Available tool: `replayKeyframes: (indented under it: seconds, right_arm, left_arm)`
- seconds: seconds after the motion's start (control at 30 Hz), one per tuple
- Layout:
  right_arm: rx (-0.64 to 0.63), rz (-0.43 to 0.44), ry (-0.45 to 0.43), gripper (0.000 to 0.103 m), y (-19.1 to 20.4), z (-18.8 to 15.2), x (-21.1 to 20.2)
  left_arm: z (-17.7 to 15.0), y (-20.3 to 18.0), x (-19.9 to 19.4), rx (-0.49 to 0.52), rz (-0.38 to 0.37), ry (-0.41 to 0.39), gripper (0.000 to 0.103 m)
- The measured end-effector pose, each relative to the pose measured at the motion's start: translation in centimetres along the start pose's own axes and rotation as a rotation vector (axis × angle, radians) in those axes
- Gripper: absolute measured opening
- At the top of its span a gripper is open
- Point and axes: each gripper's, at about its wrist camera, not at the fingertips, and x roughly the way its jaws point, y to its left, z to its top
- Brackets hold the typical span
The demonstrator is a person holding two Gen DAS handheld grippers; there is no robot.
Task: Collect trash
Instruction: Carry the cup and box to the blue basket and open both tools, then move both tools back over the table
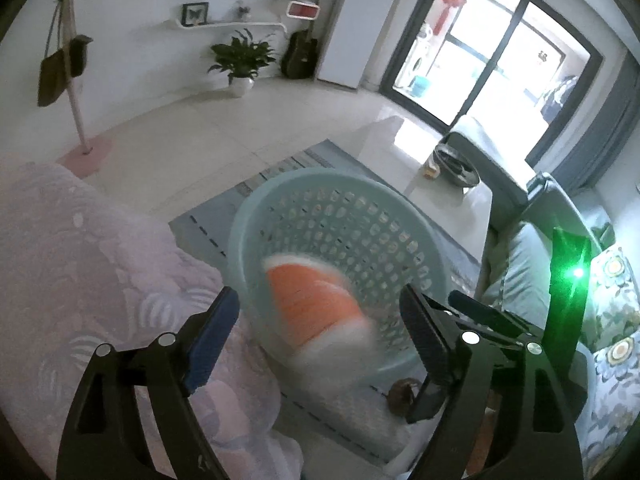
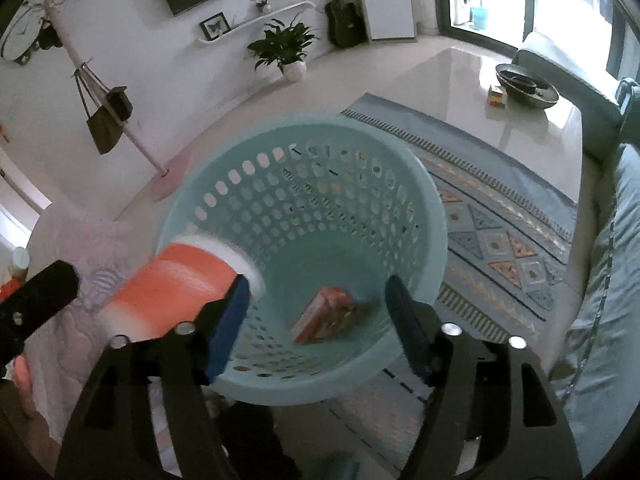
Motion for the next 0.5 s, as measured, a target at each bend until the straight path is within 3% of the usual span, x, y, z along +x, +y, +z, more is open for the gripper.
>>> replayKeyframes:
  seconds: [0.23,0.5]
  right_arm:
    - [-0.009,0.037,-0.035,0.070,0.9,0.2,-2.2]
    - [-0.164,0.162,-0.167,0.070,7.6,-0.6,-8.2]
  left_arm:
    - [-1.2,0.5,-3.8,-0.020,0.003,-0.069,0.080]
    - [-3.7,2.5,-12.6,-0.077,0.078,-0.242,0.080]
